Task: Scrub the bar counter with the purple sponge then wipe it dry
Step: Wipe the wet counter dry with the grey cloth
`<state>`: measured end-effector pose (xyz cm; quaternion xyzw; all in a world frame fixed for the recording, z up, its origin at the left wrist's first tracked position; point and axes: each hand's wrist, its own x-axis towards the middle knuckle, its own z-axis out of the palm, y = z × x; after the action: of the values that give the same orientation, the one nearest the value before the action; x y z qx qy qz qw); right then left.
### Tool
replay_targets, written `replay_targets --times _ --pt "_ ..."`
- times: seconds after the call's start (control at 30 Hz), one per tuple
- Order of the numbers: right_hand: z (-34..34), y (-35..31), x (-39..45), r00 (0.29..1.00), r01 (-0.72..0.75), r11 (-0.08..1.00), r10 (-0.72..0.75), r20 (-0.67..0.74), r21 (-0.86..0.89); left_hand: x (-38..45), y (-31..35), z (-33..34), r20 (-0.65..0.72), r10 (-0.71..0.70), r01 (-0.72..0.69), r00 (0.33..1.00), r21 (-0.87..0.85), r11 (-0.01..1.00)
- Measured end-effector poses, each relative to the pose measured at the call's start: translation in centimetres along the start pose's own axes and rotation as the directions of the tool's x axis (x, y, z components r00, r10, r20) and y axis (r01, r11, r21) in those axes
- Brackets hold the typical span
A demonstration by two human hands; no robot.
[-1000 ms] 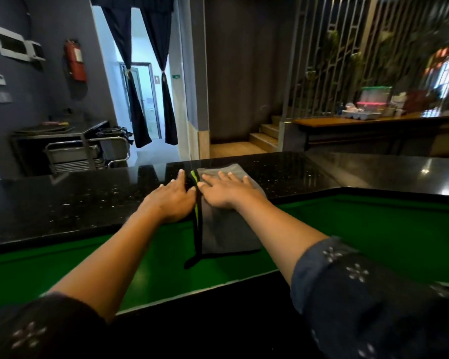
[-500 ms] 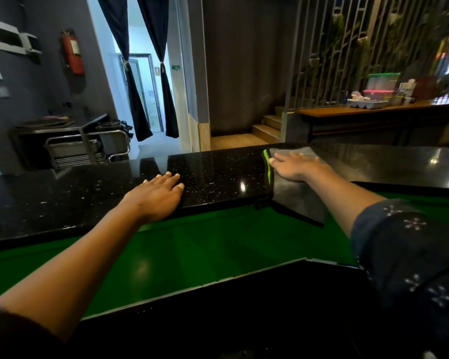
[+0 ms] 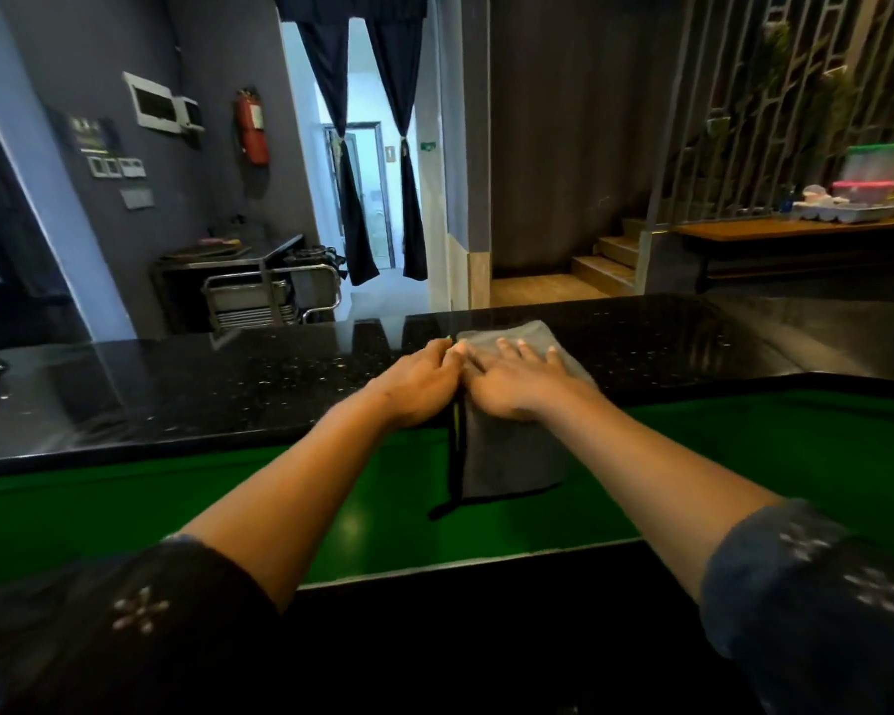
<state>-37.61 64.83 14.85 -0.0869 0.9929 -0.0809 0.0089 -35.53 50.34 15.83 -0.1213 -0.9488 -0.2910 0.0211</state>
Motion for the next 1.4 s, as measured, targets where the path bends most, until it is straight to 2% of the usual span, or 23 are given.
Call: replay_targets --times 0.1,0.17,0.27,0.37,0.47,0.63,0.7,0.83,0.97,1.03,1.13,1.2,1.3,1.4 --pt "1.1 0.4 -0.7 0.998 0.025 1.000 -0.025 -0.052 -0.007 -1.9 -5.2 -4.3 -0.012 -0.079 0.080 0.997 0.201 0.976" --pt "1.0 0.3 0.0 0.999 0.027 0.999 -0.028 -0.039 -0.027 -3.2 -9.5 -7.6 -0.075 -0.158 0.174 0.985 0.311 0.934" --pt "0.5 0.1 2.6 1.000 0.004 0.999 -0.005 -0.003 -0.038 -5.4 -15.4 -11.7 -0.124 -0.295 0.320 0.947 0.376 0.870" --pt "-0.5 0.3 6.4 0.998 -0.066 0.997 0.066 0.015 -0.029 -7.7 -19.8 -14.2 -0.112 -0.367 0.378 0.923 0.438 0.816" --pt "-1.3 -0.1 10.0 0.987 -0.152 0.988 0.154 0.054 -0.029 -8.9 -22.1 -14.9 -0.105 -0.346 0.353 0.932 0.479 0.804" --pt "-1.0 -3.7 14.6 0.971 -0.235 0.971 0.236 0.038 -0.042 -8.7 -22.9 -14.2 -0.208 -0.243 0.313 0.947 0.445 0.839" --pt "-0.7 -7.0 15.3 0.980 -0.187 0.982 0.188 0.064 -0.022 -8.6 -23.1 -14.1 -0.225 -0.234 0.313 0.946 0.433 0.846" --pt "0.6 -14.9 15.0 0.999 0.024 0.998 -0.021 0.048 -0.066 -8.5 -23.2 -13.9 -0.228 -0.229 0.309 0.946 0.424 0.851" --pt "1.8 -21.7 11.0 0.963 0.262 0.962 -0.257 0.079 -0.070 -8.7 -22.9 -14.4 -0.189 -0.243 0.300 0.951 0.394 0.869" --pt "2.6 -22.6 8.6 0.932 0.356 0.934 -0.351 0.093 -0.042 -8.8 -23.0 -14.4 -0.174 -0.239 0.290 0.955 0.387 0.876" --pt "3.3 -20.0 4.6 0.898 0.435 0.900 -0.433 0.079 -0.002 -9.0 -23.1 -14.4 -0.164 -0.230 0.277 0.959 0.381 0.882" --pt "2.7 -17.6 2.5 0.909 0.413 0.911 -0.413 0.063 0.013 -9.1 -23.0 -14.4 -0.172 -0.227 0.277 0.959 0.375 0.885" --pt "1.7 -15.6 2.3 0.966 0.249 0.968 -0.248 0.078 -0.003 -9.1 -22.7 -14.2 -0.183 -0.225 0.280 0.957 0.386 0.879" --pt "2.0 -17.4 3.4 0.996 0.087 0.996 -0.086 0.033 -0.024 -9.1 -22.4 -14.0 -0.195 -0.231 0.291 0.953 0.379 0.879"
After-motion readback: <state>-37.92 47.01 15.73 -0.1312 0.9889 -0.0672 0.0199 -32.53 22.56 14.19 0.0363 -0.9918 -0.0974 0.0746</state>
